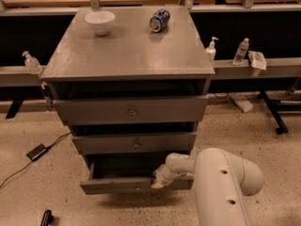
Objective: Open bottom drawer
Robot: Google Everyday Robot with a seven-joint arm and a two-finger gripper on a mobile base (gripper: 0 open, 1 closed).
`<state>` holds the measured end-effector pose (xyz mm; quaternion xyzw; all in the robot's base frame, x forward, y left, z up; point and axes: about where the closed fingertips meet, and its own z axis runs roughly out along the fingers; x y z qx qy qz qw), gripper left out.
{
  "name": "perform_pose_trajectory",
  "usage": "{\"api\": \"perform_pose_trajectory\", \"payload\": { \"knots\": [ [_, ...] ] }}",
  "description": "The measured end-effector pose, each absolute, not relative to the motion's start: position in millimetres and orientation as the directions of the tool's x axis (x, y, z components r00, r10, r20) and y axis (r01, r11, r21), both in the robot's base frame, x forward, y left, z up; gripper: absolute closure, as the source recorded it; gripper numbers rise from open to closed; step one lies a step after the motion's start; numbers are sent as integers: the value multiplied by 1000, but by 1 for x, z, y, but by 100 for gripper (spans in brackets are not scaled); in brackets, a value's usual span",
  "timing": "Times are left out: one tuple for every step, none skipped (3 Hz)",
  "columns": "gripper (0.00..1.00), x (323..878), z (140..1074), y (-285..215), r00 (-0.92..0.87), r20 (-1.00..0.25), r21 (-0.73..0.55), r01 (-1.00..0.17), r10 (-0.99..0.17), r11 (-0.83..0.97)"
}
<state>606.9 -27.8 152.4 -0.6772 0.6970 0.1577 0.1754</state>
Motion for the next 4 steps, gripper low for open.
{"api": "perform_pose_trajectory", "payload": {
  "knots": [
    [100,607,157,-30,-21,-458,-17,-999,-889,33],
    [100,599,156,-29,-26,-467,-2,-1000,-884,31],
    [100,599,157,-31,-26,-467,-2,-1000,-884,31],
    [100,597,157,-30,-28,-468,1,-1000,-883,31]
  ]
}}
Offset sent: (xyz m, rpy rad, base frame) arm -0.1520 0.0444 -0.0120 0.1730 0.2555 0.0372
